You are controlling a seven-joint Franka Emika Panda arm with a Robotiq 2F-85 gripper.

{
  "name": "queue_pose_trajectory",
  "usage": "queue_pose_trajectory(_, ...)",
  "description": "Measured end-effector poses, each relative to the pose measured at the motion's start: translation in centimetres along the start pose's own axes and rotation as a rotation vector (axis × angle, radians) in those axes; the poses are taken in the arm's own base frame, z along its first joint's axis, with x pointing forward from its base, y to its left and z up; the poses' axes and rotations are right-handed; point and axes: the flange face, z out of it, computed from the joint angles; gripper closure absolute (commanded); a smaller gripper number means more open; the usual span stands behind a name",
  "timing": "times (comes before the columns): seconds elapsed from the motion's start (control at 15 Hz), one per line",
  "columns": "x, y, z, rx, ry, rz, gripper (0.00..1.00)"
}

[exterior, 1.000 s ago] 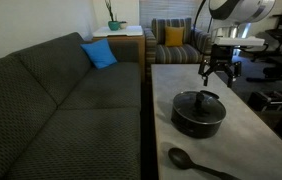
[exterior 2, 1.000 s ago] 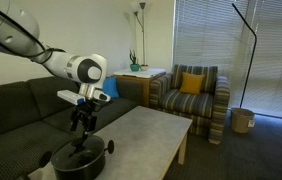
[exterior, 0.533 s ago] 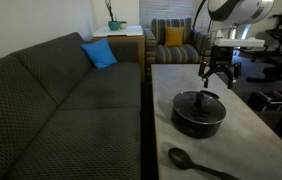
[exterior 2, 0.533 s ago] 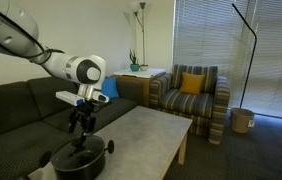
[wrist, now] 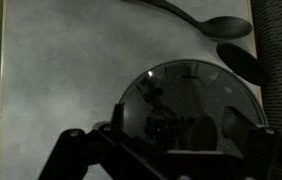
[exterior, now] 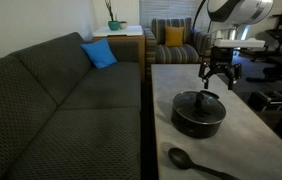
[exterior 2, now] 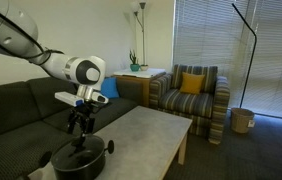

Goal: Put the lid on the table

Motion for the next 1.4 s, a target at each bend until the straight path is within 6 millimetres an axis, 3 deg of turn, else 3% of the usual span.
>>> queue_pose_trajectory(0.6,-1.0,-3.0,2.8,-0.110,0.027,-0.008,0.00)
queue_pose_trajectory(1.0,-0.8,-2.9,2.9,-0.131,0.042,-0.010,0.00)
queue_pose_trajectory(1.4,1.4,-4.6,1.6,-0.131,0.335,-0.105,0.00)
